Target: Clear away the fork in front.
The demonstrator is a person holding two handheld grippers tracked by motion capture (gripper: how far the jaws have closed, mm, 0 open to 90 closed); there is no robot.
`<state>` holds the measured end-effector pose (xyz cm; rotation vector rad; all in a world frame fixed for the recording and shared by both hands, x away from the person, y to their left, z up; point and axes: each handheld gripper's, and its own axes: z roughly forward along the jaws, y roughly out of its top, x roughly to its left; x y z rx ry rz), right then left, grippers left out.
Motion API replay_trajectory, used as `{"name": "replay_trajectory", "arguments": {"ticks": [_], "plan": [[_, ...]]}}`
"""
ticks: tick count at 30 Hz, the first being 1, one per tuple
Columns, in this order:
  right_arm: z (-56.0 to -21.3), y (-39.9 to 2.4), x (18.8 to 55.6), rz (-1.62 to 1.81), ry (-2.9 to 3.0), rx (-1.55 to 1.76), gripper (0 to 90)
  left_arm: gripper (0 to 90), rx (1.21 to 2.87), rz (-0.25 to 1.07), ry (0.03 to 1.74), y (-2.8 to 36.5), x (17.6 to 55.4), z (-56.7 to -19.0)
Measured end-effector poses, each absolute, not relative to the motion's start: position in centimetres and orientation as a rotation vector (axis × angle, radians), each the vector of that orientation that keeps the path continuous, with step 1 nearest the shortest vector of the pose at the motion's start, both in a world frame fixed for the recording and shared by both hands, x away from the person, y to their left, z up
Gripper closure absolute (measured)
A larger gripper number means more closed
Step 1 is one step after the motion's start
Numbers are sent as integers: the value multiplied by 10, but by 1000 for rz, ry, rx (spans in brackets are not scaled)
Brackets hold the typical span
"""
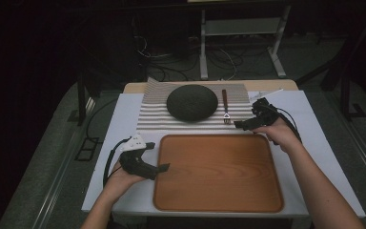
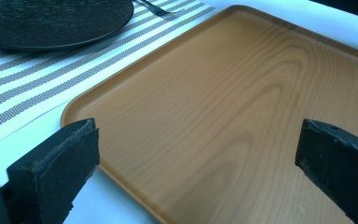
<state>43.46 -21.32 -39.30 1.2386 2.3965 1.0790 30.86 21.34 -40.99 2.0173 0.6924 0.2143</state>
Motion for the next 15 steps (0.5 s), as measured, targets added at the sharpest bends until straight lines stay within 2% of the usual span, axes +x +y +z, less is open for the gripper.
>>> {"name": "replay_trajectory", "arguments": {"ticks": [15], "plan": [[-396, -196, 473, 1009, 2396, 1291, 23, 0, 2038, 226, 687, 212, 309, -412]]}}
